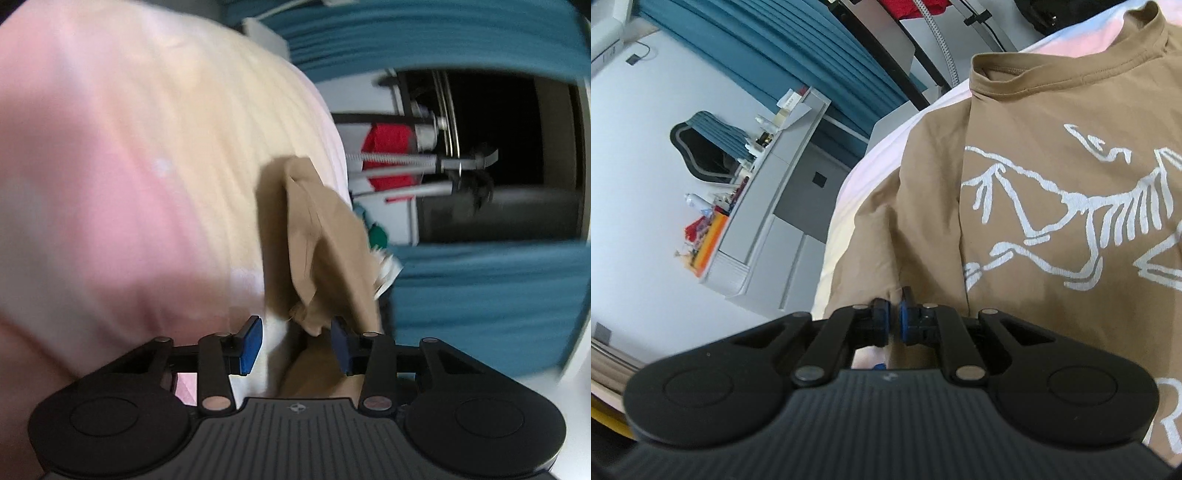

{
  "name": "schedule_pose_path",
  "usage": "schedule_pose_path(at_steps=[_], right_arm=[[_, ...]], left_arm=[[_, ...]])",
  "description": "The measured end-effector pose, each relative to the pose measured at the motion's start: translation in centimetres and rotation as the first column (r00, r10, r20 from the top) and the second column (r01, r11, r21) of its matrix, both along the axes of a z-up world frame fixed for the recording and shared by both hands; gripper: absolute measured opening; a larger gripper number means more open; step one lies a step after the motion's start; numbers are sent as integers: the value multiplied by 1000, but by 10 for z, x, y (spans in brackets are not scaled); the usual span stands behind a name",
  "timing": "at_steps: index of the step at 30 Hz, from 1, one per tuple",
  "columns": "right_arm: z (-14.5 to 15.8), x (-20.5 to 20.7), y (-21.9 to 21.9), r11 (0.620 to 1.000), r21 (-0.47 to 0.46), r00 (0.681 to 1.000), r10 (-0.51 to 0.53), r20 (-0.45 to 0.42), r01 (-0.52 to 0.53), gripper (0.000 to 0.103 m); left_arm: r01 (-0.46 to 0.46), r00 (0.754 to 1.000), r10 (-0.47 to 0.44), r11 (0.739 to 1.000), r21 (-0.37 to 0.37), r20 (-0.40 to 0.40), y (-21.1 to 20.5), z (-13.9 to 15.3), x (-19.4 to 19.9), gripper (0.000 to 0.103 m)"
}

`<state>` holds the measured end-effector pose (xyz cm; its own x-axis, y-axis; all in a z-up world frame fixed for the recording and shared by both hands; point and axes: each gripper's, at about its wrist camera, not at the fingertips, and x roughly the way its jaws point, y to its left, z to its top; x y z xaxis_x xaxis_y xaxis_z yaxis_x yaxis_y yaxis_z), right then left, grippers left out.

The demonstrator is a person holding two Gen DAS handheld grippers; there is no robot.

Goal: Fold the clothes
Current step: 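Grasp the T-shirt side with the right gripper while the left gripper holds the hem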

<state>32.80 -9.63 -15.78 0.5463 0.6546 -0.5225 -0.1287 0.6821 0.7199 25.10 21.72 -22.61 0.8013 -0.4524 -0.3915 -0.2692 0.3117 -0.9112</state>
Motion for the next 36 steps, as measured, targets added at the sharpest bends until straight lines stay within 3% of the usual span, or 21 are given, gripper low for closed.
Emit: schedule_pose_path(at_steps=[4, 6, 8, 11, 14, 18, 21, 22, 23, 25, 27, 28, 29, 30, 32, 33, 34, 35, 36], right_arm=[[2, -3, 0, 1000, 25, 1000, 11, 2, -11, 9], [4, -5, 0, 999, 34, 1000, 16, 6, -17, 9], [8, -7, -1, 999, 32, 1000, 19, 17, -20, 9], [13, -9, -3, 1000, 15, 999, 23, 35, -24, 9], [18, -9, -6, 1000, -9, 998, 23, 53, -22, 9], [22, -9, -9, 999, -37, 997, 20, 68, -17, 6], [23, -8, -7, 998, -56, 997, 33, 70, -29, 6], [23, -8, -5, 997, -62, 997, 39, 74, -34, 6], [22, -9, -3, 997, -68, 996, 45, 78, -40, 6], [21, -10, 0, 996, -78, 995, 50, 84, -43, 6], [19, -11, 3, 996, -84, 995, 46, 87, -38, 6], [18, -12, 3, 996, -84, 995, 42, 87, -35, 5], [17, -12, 3, 996, -79, 996, 37, 83, -31, 5], [17, -12, 3, 997, -74, 996, 33, 81, -27, 5], [17, -14, 2, 997, -75, 996, 32, 85, -26, 5], [17, -16, 1, 997, -77, 996, 32, 88, -26, 5], [17, -18, 1, 997, -78, 995, 33, 90, -26, 5], [17, -19, 1, 997, -77, 995, 35, 91, -28, 5], [17, -21, 1, 997, -76, 995, 37, 93, -30, 5]], left_arm=[[18, 998, -24, 993, 115, 49, -10, 1, 13, 44], [18, 997, -27, 993, 113, 78, -12, -1, 19, 44], [33, 994, -50, 985, 170, 94, -19, 1, 25, 41], [69, 987, -113, 936, 344, 112, -31, 13, 27, 3], [62, 980, -159, 810, 583, 116, -43, 33, 22, 3], [105, 973, -226, 581, 807, 36, -57, 53, 20, 3], [124, 977, -213, 474, 872, -23, -60, 56, 15, 6], [136, 976, -215, 465, 875, -37, -56, 55, 12, 7], [150, 975, -218, 471, 869, -50, -53, 55, 10, 9], [161, 977, -205, 524, 836, -60, -50, 58, 12, 14], [165, 982, -172, 613, 773, -73, -37, 64, 10, 25], [155, 986, -147, 679, 717, -74, -25, 66, 1, 33], [138, 989, -134, 767, 626, -55, -14, 65, -3, 49], [120, 992, -118, 843, 525, -37, -3, 65, -8, 60], [82, 996, -84, 959, 271, -3, 14, 54, -15, 74], [64, 998, -66, 990, 124, 12, 20, 45, -17, 87], [46, 999, -45, 999, -24, 23, 25, 36, -19, 92], [25, 1000, -22, 991, -133, 21, 26, 25, -21, 95], [12, 1000, -9, 984, -176, 17, 23, 17, -17, 96]])
